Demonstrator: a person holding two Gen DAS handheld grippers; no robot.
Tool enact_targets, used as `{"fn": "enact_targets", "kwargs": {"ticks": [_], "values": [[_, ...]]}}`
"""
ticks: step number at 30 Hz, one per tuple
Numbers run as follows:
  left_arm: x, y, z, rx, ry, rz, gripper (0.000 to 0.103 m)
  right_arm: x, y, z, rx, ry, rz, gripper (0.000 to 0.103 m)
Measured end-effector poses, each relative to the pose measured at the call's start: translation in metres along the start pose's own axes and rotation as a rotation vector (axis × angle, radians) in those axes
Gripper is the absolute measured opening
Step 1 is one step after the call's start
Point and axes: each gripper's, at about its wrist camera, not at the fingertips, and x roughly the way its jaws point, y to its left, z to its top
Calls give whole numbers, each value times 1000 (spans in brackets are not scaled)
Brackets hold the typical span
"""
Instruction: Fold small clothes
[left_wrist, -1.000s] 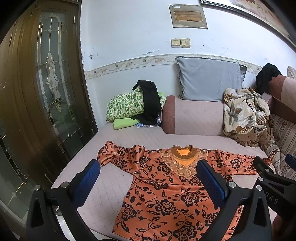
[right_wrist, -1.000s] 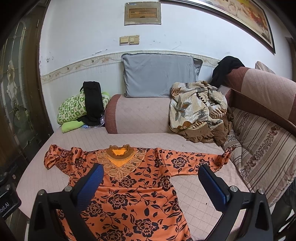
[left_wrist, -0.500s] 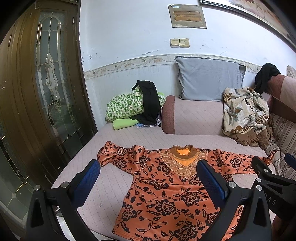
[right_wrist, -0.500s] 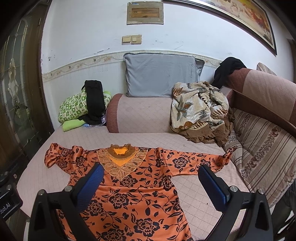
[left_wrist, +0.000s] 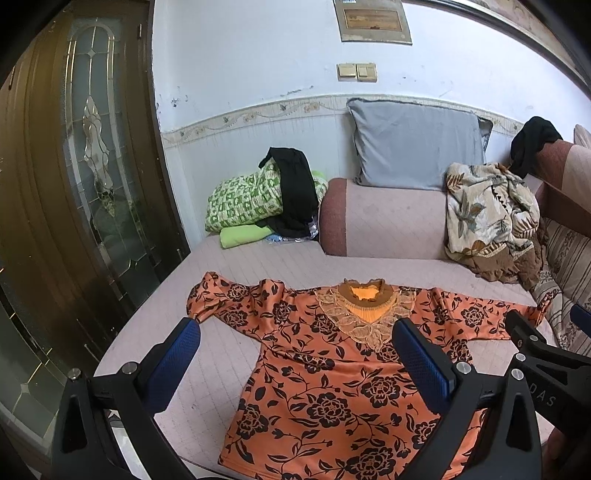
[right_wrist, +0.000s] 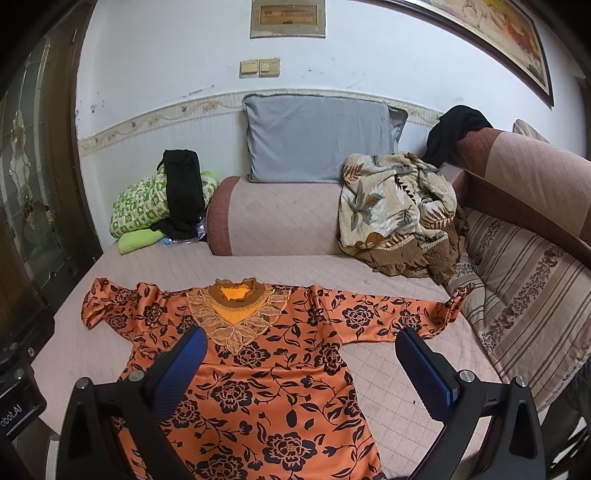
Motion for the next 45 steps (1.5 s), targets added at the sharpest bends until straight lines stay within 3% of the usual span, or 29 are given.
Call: {"fn": "enact_targets", "kwargs": {"ticks": [15, 29, 39, 42, 45], "values": [[28, 6, 5, 1, -16, 26, 103, 36, -10, 4, 50, 42, 4, 103], [58, 9, 1, -10, 23, 35, 103, 66, -2, -1, 40, 88, 5, 103], [97, -7, -3, 8, 68, 23, 103, 112, -14, -7, 63, 158, -1, 103], [117, -15, -5, 14, 87, 10, 103, 135, -29, -11, 116, 182, 43, 103], [155, -27, -14, 22, 140, -17, 103, 170, -66, -19, 270, 190, 199, 103]]}}
